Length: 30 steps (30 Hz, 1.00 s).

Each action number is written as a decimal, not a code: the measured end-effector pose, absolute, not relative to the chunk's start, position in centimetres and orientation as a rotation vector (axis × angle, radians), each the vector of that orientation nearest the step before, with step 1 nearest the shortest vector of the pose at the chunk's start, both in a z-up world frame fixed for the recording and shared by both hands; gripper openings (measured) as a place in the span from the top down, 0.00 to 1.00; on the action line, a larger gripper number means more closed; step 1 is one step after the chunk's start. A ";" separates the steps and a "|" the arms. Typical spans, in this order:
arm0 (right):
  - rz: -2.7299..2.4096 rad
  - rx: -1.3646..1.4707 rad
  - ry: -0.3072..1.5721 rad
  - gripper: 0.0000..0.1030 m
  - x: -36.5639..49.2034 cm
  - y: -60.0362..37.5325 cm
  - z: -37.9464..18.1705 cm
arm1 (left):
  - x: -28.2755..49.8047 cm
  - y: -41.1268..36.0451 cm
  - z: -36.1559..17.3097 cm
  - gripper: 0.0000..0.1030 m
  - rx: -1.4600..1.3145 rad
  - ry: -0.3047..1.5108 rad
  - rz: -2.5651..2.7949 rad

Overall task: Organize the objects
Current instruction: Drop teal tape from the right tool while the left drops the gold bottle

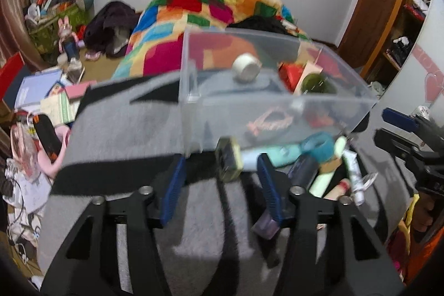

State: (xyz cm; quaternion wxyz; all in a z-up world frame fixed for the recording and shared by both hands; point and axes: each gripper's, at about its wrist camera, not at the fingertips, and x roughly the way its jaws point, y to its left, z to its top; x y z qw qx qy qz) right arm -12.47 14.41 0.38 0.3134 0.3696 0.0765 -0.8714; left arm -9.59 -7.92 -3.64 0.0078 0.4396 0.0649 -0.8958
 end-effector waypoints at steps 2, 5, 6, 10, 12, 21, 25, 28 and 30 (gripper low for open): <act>-2.288 0.989 0.209 0.33 -12.1 14.3 -0.3 | -9.6 -8.1 -4.5 0.57 1.400 0.212 -2.785; -2.245 1.006 0.214 0.33 -11.9 13.6 -1.0 | -9.7 -8.2 -4.9 0.58 1.410 0.210 -2.784; -2.233 1.007 0.221 0.33 -11.9 13.3 -1.1 | -9.8 -8.2 -4.8 0.58 1.412 0.210 -2.787; -2.192 1.012 0.239 0.33 -11.7 12.0 -1.6 | -10.2 -8.1 -4.5 0.58 1.390 0.194 -2.790; -2.180 1.027 0.241 0.33 -12.0 11.4 -1.9 | -10.4 -8.2 -4.4 0.58 1.394 0.217 -2.799; -2.131 1.102 0.217 0.45 -13.7 9.5 -3.1 | -10.7 -8.0 -5.3 0.70 1.438 0.202 -2.782; -2.112 1.129 0.194 0.49 -14.2 9.4 -3.7 | -10.4 -8.4 -5.4 0.71 1.441 0.223 -2.779; -2.104 1.135 0.191 0.49 -14.5 9.3 -3.7 | -10.8 -8.1 -5.4 0.71 1.461 0.203 -2.773; -2.102 1.130 0.205 0.49 -14.5 9.2 -3.7 | -11.4 -7.7 -5.5 0.71 1.484 0.178 -2.771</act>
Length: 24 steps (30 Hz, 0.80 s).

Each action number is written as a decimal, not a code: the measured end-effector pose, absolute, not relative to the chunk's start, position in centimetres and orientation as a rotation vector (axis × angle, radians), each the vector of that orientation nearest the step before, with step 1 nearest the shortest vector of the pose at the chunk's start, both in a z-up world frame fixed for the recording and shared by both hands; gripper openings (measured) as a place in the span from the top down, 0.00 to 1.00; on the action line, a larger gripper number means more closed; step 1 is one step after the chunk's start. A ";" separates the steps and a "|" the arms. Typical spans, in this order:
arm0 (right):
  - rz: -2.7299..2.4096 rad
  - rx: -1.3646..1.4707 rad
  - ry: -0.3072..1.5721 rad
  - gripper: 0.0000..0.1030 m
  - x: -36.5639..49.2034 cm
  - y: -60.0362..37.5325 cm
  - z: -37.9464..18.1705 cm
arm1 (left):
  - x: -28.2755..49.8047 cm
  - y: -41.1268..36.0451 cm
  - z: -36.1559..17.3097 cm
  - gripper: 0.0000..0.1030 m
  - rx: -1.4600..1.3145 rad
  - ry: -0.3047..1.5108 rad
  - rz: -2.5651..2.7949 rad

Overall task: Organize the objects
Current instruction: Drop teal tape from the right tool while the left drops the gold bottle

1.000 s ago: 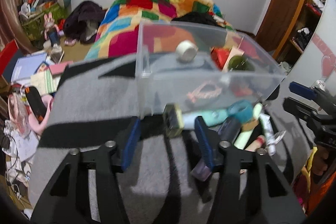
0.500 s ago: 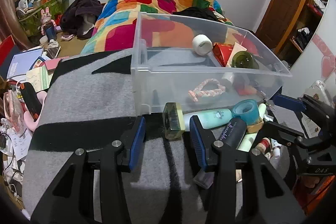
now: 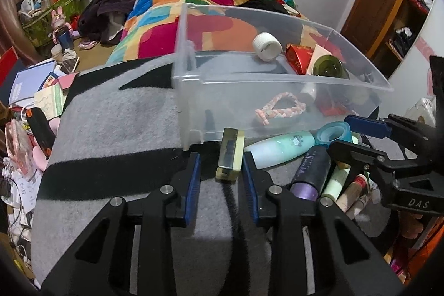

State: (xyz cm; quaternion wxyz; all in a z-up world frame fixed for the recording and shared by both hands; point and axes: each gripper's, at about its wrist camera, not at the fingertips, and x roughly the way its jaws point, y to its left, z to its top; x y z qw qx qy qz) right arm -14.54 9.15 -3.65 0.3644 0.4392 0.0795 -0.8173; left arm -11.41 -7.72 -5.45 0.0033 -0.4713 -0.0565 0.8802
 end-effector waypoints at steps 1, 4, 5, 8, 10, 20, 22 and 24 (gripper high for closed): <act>-2.102 1.127 0.212 0.49 -14.5 9.1 -3.6 | -11.6 -7.6 -5.4 0.71 -1.479 -0.163 2.759; -2.073 1.120 0.216 0.60 -14.5 8.8 -3.6 | -12.1 -7.3 -5.5 0.77 -1.477 -0.125 2.769; -2.061 1.118 0.216 0.65 -14.5 8.8 -3.5 | -12.2 -7.3 -5.5 0.84 -1.475 -0.133 2.756; -2.060 1.110 0.227 0.65 -14.2 8.6 -3.5 | -11.8 -7.3 -5.4 0.85 -1.460 -0.129 2.766; -2.065 1.106 0.221 0.65 -14.1 8.8 -3.4 | -11.2 -7.2 -5.2 0.85 -1.437 -0.125 2.784; -2.125 1.000 0.173 0.65 -12.7 10.4 -0.6 | -9.1 -7.4 -2.8 0.85 -1.305 -0.207 2.821; -2.142 0.970 0.165 0.65 -12.4 10.7 0.1 | -8.8 -7.3 -2.0 0.85 -1.268 -0.213 2.833; -2.165 0.939 0.157 0.65 -12.3 10.8 0.9 | -8.7 -7.2 -1.0 0.85 -1.231 -0.220 2.841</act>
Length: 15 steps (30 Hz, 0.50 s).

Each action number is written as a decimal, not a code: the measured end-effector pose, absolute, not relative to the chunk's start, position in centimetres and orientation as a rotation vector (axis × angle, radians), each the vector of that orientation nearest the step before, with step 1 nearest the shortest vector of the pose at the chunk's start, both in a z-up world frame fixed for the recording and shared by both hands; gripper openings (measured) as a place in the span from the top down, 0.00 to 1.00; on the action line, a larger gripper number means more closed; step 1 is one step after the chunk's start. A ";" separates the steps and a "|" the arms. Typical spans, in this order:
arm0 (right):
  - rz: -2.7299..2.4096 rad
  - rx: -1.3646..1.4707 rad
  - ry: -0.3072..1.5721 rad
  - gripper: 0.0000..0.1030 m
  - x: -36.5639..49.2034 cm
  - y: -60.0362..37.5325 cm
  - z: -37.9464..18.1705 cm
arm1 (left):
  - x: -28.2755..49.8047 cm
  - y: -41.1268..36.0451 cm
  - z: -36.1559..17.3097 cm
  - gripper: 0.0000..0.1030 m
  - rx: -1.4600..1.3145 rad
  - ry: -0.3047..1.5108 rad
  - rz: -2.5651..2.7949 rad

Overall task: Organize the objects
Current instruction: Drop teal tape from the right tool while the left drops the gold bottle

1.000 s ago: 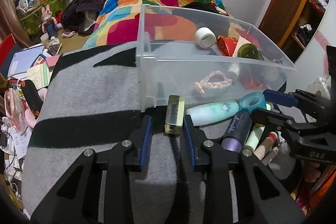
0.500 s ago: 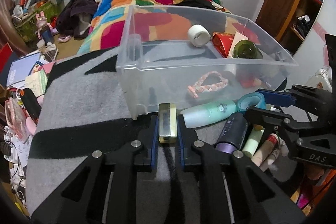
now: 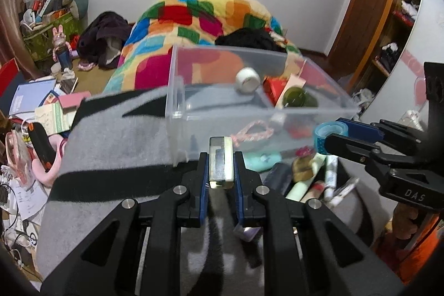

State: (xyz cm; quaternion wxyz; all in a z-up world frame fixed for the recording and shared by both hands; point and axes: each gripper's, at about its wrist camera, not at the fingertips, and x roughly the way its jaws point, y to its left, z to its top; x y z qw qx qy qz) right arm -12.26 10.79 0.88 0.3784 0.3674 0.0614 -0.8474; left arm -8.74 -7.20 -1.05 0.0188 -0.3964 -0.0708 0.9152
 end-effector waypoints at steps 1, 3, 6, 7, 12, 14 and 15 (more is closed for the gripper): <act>-2.173 0.929 0.151 0.65 -12.3 10.9 1.2 | -8.8 -7.1 -0.5 0.85 -1.208 -0.220 2.848; -2.195 0.910 0.139 0.65 -12.5 11.0 1.7 | -8.9 -6.9 0.2 0.85 -1.178 -0.217 2.861; -2.234 0.916 0.116 0.65 -13.5 11.1 2.1 | -9.5 -6.7 1.1 0.85 -1.148 -0.212 2.873; -2.238 0.919 0.105 0.65 -13.9 11.1 2.2 | -9.8 -6.7 1.2 0.85 -1.142 -0.206 2.879; -2.281 0.913 0.052 0.65 -15.3 11.5 3.0 | -11.7 -7.0 1.5 0.85 -1.148 -0.222 2.894; -2.284 0.923 0.044 0.65 -15.9 11.4 3.0 | -12.6 -7.3 1.3 0.85 -1.163 -0.222 2.904; -2.286 0.927 0.048 0.65 -16.2 11.2 2.9 | -13.0 -7.5 1.1 0.85 -1.176 -0.227 2.903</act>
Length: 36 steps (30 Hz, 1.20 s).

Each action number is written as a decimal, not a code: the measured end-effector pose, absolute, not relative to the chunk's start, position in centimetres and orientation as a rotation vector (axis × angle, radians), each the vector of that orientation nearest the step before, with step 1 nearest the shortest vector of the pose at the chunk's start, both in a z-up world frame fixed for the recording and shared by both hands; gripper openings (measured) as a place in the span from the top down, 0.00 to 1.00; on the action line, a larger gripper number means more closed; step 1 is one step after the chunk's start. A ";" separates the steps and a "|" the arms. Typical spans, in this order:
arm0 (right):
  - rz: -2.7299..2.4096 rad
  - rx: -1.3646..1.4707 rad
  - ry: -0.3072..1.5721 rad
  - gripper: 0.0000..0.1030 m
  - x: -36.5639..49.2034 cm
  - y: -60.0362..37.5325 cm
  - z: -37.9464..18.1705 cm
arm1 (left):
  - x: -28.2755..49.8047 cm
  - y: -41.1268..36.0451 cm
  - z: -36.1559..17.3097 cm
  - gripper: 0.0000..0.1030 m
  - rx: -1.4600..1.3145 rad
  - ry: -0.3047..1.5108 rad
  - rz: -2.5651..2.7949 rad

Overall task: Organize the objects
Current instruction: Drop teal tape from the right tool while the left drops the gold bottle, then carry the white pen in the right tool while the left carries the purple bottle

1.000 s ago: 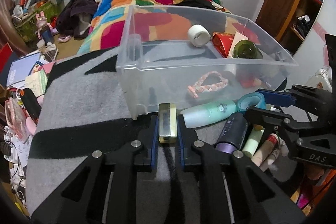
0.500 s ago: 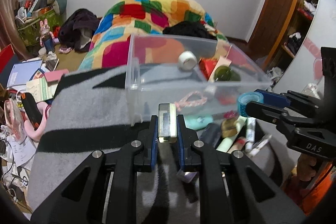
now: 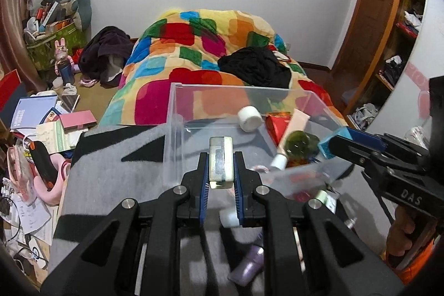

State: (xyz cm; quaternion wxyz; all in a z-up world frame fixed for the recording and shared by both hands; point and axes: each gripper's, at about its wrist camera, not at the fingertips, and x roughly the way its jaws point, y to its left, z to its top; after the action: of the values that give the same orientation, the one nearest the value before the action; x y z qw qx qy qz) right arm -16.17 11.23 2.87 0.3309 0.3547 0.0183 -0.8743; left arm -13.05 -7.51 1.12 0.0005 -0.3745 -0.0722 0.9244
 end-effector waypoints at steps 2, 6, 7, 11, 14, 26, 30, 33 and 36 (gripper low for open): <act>-2.282 0.946 0.058 0.65 -16.7 10.7 2.4 | -13.8 -7.8 0.7 0.85 -1.201 -0.236 2.899; -2.260 0.996 0.072 0.65 -17.6 9.5 1.2 | -14.4 -8.1 -0.3 0.85 -1.237 -0.251 2.885; -2.257 1.006 0.074 0.65 -17.8 9.3 1.0 | -14.6 -8.2 -0.5 0.85 -1.244 -0.254 2.882; -2.236 1.044 0.097 0.65 -18.3 8.5 0.1 | -14.7 -8.4 -0.7 0.85 -1.247 -0.254 2.877; -2.234 1.049 0.104 0.65 -18.4 8.4 0.2 | -14.6 -8.3 -0.7 0.85 -1.246 -0.252 2.871; -2.202 1.040 0.080 0.59 -17.4 9.6 1.0 | -12.9 -7.1 0.7 0.82 -1.199 -0.228 2.853; -2.216 0.998 0.093 0.56 -16.2 10.5 1.7 | -11.5 -6.3 1.2 0.68 -1.166 -0.189 2.856; -2.240 0.971 0.103 0.51 -15.0 11.5 2.1 | -10.5 -5.7 1.0 0.63 -1.166 -0.152 2.841; -2.258 0.967 0.106 0.49 -14.0 12.8 2.1 | -9.7 -5.1 0.0 0.63 -1.200 -0.135 2.803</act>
State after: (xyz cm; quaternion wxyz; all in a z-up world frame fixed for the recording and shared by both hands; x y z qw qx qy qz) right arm -14.04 12.77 2.06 0.3350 0.3706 0.0406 -0.8653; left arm -9.67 -5.11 0.00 0.0449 -0.3929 -0.0441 0.9174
